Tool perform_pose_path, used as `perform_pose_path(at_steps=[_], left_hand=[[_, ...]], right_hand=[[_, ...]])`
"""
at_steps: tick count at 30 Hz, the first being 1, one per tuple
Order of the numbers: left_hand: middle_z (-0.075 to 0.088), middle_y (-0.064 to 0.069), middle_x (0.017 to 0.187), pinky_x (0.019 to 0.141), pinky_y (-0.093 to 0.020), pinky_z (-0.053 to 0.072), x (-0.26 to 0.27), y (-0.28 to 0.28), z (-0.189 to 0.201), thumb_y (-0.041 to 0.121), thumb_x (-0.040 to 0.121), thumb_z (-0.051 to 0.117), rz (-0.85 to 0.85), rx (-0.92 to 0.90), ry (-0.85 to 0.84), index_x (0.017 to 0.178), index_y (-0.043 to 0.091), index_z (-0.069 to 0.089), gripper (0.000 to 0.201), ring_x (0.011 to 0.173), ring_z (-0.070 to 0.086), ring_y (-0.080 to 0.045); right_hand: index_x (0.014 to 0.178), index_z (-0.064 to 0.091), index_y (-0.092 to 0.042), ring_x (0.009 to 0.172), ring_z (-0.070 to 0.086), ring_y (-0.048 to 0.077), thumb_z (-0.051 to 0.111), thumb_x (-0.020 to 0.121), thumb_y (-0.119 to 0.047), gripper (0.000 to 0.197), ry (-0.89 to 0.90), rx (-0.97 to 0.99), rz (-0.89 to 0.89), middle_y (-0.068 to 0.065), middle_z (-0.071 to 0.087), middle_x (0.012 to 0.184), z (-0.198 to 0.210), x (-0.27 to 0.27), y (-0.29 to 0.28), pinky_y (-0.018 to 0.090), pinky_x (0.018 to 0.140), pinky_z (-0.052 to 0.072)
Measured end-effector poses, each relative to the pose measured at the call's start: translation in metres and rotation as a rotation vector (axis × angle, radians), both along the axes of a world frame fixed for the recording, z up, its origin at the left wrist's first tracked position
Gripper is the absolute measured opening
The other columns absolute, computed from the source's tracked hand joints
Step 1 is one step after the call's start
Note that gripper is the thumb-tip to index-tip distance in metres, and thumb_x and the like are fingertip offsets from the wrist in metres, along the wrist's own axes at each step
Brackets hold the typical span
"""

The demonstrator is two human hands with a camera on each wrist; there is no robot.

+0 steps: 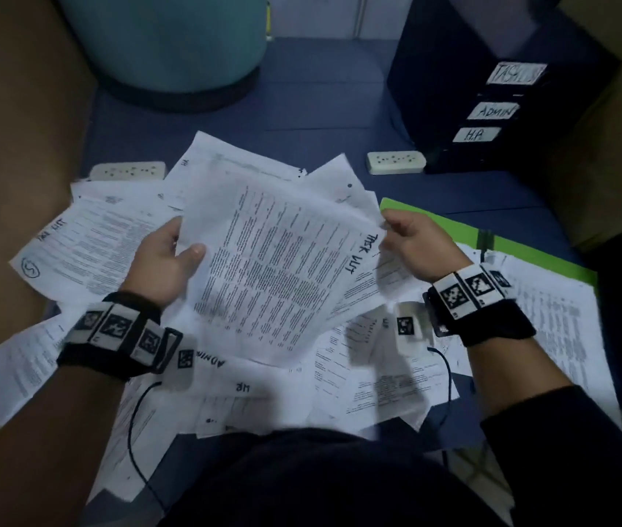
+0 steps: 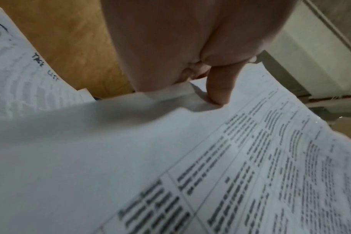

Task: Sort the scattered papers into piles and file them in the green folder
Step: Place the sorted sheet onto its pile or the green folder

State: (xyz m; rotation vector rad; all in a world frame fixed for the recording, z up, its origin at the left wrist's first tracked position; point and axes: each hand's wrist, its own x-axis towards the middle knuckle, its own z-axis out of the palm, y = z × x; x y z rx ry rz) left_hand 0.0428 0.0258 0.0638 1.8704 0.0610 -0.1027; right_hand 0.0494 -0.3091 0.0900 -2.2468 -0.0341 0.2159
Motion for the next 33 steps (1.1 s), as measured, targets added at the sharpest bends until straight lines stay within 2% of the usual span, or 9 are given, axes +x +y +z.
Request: perform_pose_path(at_steps=[5, 9, 12, 15, 19, 22, 26, 31, 33], left_hand=[[0.047, 0.024, 0.121, 0.095, -0.031, 0.039, -0.006, -0.029, 0.027, 0.002, 0.090, 0.055, -0.198, 0.169, -0.177, 0.104, 0.020, 0.061, 0.024, 0.117, 0.047, -0.013], [0.059, -0.001, 0.088, 0.063, -0.026, 0.046, -0.015, -0.058, 0.032, 0.006, 0.092, 0.054, -0.254, 0.175, -0.151, 0.083, 0.031, 0.052, 0.027, 0.075, 0.054, -0.015], [0.060, -0.006, 0.096, 0.055, -0.021, 0.049, -0.015, -0.062, 0.026, 0.007, 0.092, 0.056, -0.107, 0.117, -0.146, 0.091, 0.030, 0.049, 0.024, 0.072, 0.057, -0.017], [0.066, -0.005, 0.104, 0.078, -0.033, 0.054, -0.022, -0.067, 0.024, 0.001, 0.090, 0.055, 0.046, -0.017, -0.116, 0.097, 0.042, 0.050, 0.042, 0.090, 0.065, -0.018], [0.066, -0.003, 0.113, 0.089, -0.034, 0.051, -0.031, -0.087, 0.021, 0.002, 0.091, 0.053, 0.135, -0.092, -0.059, 0.122, 0.022, 0.050, 0.037, 0.103, 0.063, -0.017], [0.066, 0.002, 0.116, 0.099, -0.045, 0.047, -0.038, -0.104, 0.019, 0.007, 0.089, 0.053, 0.163, -0.124, -0.041, 0.119, 0.020, 0.056, 0.033, 0.108, 0.061, -0.018], [0.065, 0.000, 0.115, 0.096, -0.041, 0.049, -0.039, -0.120, 0.033, 0.005, 0.090, 0.055, 0.241, -0.100, -0.128, 0.116, 0.018, 0.055, 0.029, 0.107, 0.061, -0.017], [0.061, 0.009, 0.105, 0.085, -0.013, 0.049, -0.041, -0.126, 0.053, -0.003, 0.088, 0.055, 0.345, -0.121, -0.303, 0.116, 0.017, 0.048, 0.035, 0.097, 0.058, 0.006], [0.059, 0.008, 0.109, 0.093, -0.023, 0.048, -0.047, -0.127, 0.041, -0.001, 0.090, 0.054, 0.368, -0.091, -0.273, 0.114, 0.020, 0.042, 0.034, 0.100, 0.057, 0.003]], right_hand=[[0.082, 0.060, -0.006, 0.070, 0.049, 0.012, 0.055, 0.094, -0.010, 0.013, 0.015, -0.227, 0.151, 0.004, 0.058, 0.075, 0.046, -0.020, 0.001, 0.021, 0.066, 0.039], [0.088, 0.063, -0.013, 0.071, 0.051, 0.004, 0.054, 0.096, -0.019, 0.013, -0.065, -0.234, 0.204, 0.003, 0.064, 0.079, 0.066, -0.032, 0.004, 0.024, 0.071, 0.040], [0.099, 0.064, -0.028, 0.076, 0.061, 0.002, 0.056, 0.089, -0.052, 0.028, -0.138, 0.086, -0.073, -0.005, 0.069, 0.088, 0.063, -0.043, -0.017, 0.029, 0.075, 0.046], [0.116, 0.051, -0.030, 0.080, 0.064, 0.012, 0.060, 0.056, -0.083, 0.080, -0.170, 0.473, -0.364, -0.004, 0.067, 0.098, 0.040, -0.057, -0.041, 0.031, 0.074, 0.051], [0.137, 0.038, -0.017, 0.105, 0.060, 0.014, 0.077, 0.073, -0.041, 0.079, 0.110, 0.573, -0.322, 0.008, 0.054, 0.131, -0.005, -0.069, -0.028, 0.039, 0.097, 0.047], [0.122, 0.056, -0.010, 0.105, 0.065, 0.023, 0.075, 0.073, -0.027, 0.055, 0.086, 0.556, -0.348, 0.005, 0.067, 0.117, -0.025, -0.062, -0.014, 0.050, 0.097, 0.048], [0.109, 0.061, -0.011, 0.099, 0.066, 0.020, 0.064, 0.087, -0.008, 0.023, -0.088, 0.519, -0.423, 0.001, 0.069, 0.105, 0.002, -0.047, -0.009, 0.045, 0.093, 0.052], [0.094, 0.059, -0.020, 0.092, 0.066, 0.013, 0.062, 0.087, 0.002, 0.022, -0.352, 0.582, -0.287, -0.006, 0.068, 0.094, 0.038, -0.047, -0.011, 0.030, 0.085, 0.055], [0.098, 0.058, -0.019, 0.092, 0.066, 0.010, 0.065, 0.085, -0.001, 0.023, -0.309, 0.568, -0.250, -0.005, 0.068, 0.097, 0.023, -0.049, -0.012, 0.030, 0.084, 0.055]])
